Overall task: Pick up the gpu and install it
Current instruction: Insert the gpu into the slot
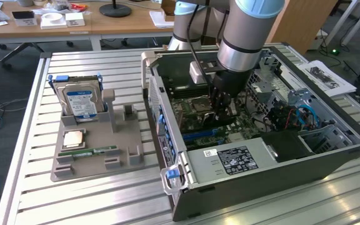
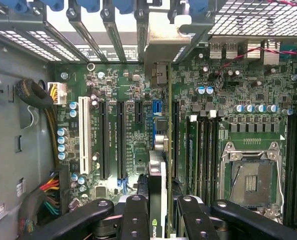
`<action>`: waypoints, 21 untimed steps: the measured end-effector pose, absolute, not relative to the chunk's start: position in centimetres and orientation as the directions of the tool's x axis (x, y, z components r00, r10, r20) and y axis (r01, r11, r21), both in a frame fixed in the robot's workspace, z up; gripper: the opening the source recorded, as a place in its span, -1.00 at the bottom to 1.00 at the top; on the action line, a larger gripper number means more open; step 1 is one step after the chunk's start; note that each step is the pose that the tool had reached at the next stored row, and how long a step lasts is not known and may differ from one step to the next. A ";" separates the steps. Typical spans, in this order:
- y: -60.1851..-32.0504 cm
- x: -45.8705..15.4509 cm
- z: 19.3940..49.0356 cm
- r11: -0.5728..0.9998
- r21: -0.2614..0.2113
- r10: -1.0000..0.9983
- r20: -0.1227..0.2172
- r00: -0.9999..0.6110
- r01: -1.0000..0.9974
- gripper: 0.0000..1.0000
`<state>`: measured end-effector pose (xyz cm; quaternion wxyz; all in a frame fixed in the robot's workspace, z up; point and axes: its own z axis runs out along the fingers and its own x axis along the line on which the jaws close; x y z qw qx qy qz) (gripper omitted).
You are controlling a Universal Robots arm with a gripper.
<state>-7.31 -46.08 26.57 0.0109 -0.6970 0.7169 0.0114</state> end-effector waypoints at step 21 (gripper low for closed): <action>-46.1 -7.9 26.5 0.028 0.001 -0.999 -0.032 -0.028 -1.000 -0.47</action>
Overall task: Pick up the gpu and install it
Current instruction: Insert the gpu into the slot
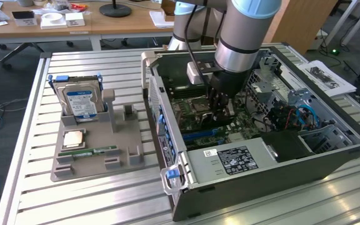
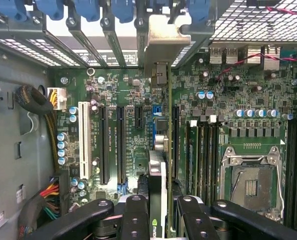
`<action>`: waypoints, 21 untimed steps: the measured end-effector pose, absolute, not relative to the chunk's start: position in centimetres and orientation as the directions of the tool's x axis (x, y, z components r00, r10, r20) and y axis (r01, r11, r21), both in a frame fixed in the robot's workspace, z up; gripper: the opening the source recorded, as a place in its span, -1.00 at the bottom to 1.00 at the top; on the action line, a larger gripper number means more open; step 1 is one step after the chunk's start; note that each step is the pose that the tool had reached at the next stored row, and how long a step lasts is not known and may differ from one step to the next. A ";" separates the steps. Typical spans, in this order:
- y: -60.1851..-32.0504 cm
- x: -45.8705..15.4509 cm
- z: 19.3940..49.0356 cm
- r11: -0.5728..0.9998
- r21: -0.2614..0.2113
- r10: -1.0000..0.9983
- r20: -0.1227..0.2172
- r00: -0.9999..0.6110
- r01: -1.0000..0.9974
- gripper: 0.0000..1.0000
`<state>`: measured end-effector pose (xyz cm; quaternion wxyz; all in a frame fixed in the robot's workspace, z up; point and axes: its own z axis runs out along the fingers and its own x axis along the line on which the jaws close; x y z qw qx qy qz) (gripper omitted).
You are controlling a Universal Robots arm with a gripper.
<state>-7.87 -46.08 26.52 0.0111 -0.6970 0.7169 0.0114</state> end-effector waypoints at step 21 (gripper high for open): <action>-46.2 -8.2 26.5 0.028 0.001 -0.999 -0.032 -0.028 -1.000 -0.47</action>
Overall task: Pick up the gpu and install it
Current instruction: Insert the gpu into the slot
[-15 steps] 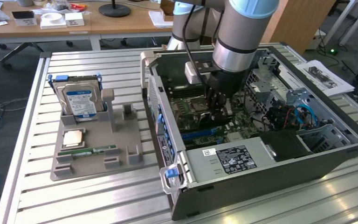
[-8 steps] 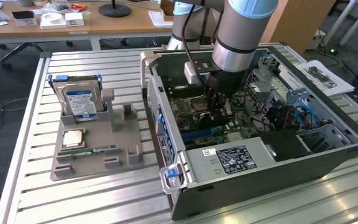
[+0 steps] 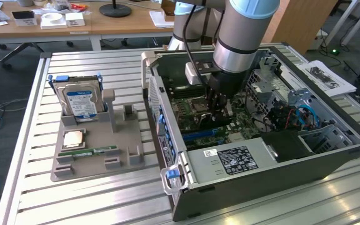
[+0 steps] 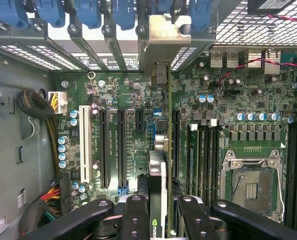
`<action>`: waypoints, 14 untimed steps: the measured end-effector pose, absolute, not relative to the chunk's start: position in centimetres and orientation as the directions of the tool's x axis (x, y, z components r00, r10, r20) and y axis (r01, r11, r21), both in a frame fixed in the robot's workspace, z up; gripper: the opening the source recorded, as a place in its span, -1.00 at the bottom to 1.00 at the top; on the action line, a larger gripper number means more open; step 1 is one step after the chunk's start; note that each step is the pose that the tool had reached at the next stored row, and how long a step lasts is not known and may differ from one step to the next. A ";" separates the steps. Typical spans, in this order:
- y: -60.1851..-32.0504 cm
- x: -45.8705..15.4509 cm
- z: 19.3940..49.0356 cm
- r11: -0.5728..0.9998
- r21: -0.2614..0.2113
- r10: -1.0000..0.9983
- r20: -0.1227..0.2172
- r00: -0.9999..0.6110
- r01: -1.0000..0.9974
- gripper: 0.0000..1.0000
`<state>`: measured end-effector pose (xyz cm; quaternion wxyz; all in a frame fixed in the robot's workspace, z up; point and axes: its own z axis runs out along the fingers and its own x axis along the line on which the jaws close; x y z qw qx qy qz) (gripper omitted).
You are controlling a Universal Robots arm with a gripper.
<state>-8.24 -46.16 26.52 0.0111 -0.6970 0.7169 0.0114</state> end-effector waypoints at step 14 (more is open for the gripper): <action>-46.3 -8.4 26.5 0.028 0.001 -0.999 -0.032 -0.028 -1.000 -0.47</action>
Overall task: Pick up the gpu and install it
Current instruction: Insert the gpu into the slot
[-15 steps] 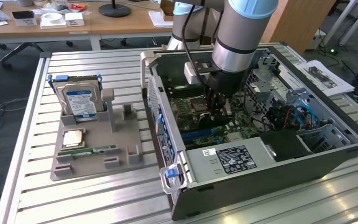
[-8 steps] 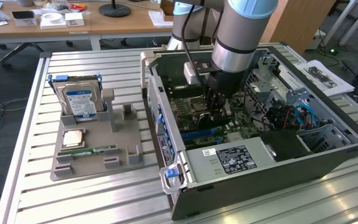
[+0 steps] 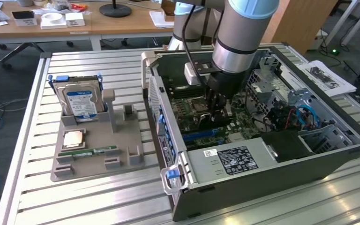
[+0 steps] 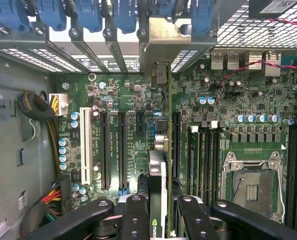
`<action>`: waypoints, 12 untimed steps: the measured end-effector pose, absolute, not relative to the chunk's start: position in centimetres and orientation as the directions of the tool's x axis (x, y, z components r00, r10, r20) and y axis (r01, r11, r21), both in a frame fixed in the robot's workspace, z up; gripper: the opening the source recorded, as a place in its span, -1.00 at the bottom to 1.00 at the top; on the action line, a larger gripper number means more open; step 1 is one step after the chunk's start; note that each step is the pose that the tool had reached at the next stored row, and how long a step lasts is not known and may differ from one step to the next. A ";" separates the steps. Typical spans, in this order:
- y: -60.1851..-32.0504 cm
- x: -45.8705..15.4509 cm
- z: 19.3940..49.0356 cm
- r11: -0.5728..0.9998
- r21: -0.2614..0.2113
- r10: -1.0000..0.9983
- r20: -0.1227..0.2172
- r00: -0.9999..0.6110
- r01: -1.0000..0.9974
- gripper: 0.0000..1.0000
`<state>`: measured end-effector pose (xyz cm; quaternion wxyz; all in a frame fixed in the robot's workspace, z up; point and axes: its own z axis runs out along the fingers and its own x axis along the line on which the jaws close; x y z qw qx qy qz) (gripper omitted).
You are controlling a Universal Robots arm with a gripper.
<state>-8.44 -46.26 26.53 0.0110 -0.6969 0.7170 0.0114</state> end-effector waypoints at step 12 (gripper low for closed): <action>-46.3 -8.8 26.4 0.028 0.001 -0.999 -0.032 -0.028 -1.000 -0.47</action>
